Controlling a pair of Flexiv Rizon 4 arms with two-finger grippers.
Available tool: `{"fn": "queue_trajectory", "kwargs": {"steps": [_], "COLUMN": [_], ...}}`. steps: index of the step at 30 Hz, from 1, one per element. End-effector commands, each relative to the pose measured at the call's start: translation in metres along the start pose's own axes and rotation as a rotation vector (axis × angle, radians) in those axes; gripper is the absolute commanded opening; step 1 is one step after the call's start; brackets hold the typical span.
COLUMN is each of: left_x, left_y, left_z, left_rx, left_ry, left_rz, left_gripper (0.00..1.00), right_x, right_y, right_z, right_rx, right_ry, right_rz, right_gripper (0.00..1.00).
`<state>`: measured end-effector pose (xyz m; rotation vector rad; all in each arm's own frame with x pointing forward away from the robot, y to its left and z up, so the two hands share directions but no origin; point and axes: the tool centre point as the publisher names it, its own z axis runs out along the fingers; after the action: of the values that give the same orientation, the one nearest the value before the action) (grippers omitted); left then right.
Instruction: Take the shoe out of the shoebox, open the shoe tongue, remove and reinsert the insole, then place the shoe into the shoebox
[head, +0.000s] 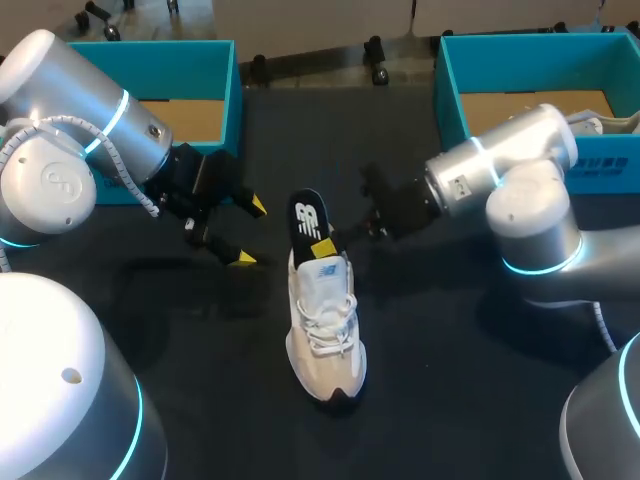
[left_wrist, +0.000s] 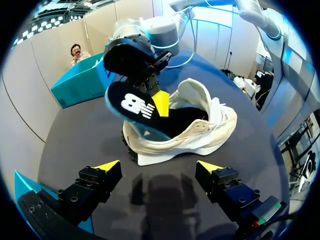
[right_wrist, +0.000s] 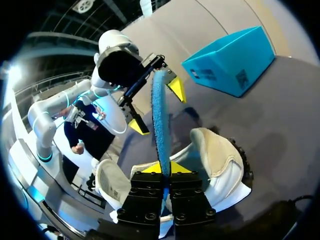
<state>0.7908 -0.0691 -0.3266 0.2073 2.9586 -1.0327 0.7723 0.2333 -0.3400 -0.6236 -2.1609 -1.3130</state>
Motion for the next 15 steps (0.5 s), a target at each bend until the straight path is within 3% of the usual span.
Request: {"fn": "queue_trajectory", "kwargs": {"steps": [1,15], "left_x": [0.000,0.000], "left_y": [-0.001,-0.001], "left_z": [0.000,0.000], "left_rx": [-0.005,-0.005], "left_ry": [0.000,0.000], "left_rz": [-0.001,-0.001], "left_gripper": [1.00,1.00], "right_x": [-0.002,0.016], "right_y": [-0.003,-0.026], "right_z": [0.006,0.018], "right_rx": [0.005,0.016], "right_ry": [0.012,0.029], "right_rz": [0.012,0.076], "right_gripper": [0.00,0.00]}}
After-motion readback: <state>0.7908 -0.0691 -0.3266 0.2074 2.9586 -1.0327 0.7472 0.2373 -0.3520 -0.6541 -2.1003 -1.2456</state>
